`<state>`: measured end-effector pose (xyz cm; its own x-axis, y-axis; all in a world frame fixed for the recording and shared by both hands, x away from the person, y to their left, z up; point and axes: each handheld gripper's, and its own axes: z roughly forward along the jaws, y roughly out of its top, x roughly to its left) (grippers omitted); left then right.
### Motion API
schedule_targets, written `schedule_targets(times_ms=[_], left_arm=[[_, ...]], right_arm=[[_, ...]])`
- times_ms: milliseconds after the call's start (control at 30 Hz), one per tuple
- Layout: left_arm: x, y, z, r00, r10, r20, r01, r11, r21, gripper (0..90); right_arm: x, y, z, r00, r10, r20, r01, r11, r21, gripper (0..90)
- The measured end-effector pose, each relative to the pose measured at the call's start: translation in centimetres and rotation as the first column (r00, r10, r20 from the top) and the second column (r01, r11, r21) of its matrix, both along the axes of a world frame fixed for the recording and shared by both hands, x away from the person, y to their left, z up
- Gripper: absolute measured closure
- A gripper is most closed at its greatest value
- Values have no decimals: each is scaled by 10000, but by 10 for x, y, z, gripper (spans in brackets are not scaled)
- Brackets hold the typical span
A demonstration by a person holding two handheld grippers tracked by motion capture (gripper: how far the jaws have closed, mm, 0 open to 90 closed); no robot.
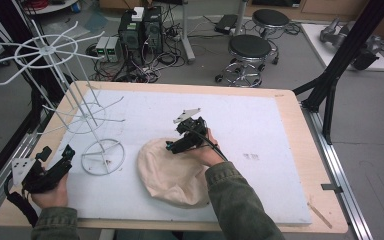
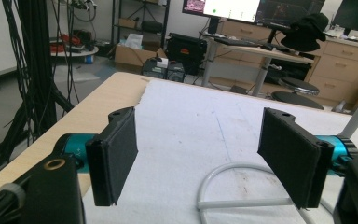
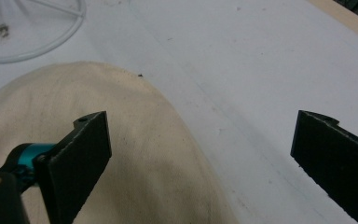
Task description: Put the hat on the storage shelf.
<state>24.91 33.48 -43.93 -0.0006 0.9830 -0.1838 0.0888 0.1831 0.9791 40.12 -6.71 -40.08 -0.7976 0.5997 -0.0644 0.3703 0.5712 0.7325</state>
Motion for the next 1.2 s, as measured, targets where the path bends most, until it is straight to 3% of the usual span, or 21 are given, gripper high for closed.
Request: schedule_targets(times_ms=[200,400,600,733,900,933,1133,1200], left_arm=[[0,0,0,10000,-20,-21,20,10000,-7,281],[0,0,0,10000,-27,-16,27,10000,-4,281],[1,0,-1,10000,-66,-66,65,10000,-43,281],[1,0,-1,10000,-73,-58,73,10000,-52,281],[1,0,-1,9999,-86,-67,86,10000,-47,281],[1,0,-1,9999,-82,-58,81,10000,-47,281],[1,-1,0,9999,-129,-34,129,9999,-15,281],[1,-2,0,9999,-122,-50,121,9999,-52,281]], right_arm=[[0,6,-6,9990,420,-122,-424,9986,-302,39],[-3,14,-15,9943,988,-389,-1022,9900,-968,40],[1,14,-25,9882,1183,-970,-1311,9817,-1384,43],[3,15,-28,9862,1368,-936,-1493,9784,-1430,43],[4,16,-33,9797,1860,-745,-1959,9674,-1603,46],[3,17,-36,9752,2130,-595,-2205,9572,-1876,47],[5,17,-37,9721,2266,-599,-2338,9554,-1803,48],[7,15,-38,9706,2248,-863,-2361,9591,-1560,92]])
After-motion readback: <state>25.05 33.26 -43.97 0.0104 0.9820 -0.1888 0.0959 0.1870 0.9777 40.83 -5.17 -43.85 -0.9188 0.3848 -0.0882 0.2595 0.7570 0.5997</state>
